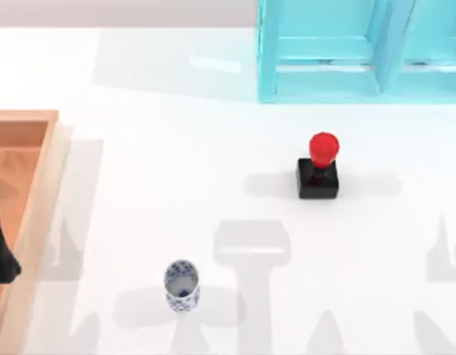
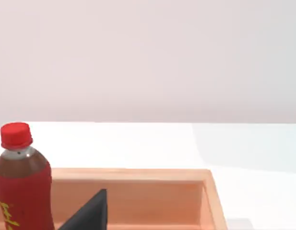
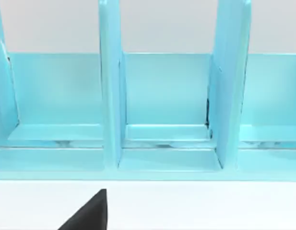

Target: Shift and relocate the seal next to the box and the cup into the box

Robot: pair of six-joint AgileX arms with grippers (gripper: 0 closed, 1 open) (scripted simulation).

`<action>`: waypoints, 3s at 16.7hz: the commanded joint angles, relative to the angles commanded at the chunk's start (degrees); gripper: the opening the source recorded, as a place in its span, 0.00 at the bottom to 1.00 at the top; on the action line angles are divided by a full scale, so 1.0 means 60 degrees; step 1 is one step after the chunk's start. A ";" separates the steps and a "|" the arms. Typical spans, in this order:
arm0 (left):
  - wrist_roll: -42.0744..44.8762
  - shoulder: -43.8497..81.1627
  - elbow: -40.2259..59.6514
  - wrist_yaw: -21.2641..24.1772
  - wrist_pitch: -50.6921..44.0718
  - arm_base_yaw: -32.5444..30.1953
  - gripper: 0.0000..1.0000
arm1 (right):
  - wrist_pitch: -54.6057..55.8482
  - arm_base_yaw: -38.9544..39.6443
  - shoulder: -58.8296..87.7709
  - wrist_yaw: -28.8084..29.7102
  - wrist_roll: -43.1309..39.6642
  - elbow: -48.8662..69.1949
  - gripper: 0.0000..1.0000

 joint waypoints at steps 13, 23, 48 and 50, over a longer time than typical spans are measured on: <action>-0.2557 0.6239 0.4880 -0.1136 -0.3118 -0.0743 1.00 | 0.0000 0.0000 0.0000 0.0000 0.0000 0.0000 1.00; -0.5873 1.5833 1.3705 -0.2452 -0.7848 -0.3292 1.00 | 0.0000 0.0000 0.0000 0.0000 0.0000 0.0000 1.00; -0.7961 2.4333 2.4285 -0.2830 -1.2424 -0.8664 1.00 | 0.0000 0.0000 0.0000 0.0000 0.0000 0.0000 1.00; -0.7867 2.4485 2.4066 -0.2799 -1.2063 -0.8599 1.00 | 0.0000 0.0000 0.0000 0.0000 0.0000 0.0000 1.00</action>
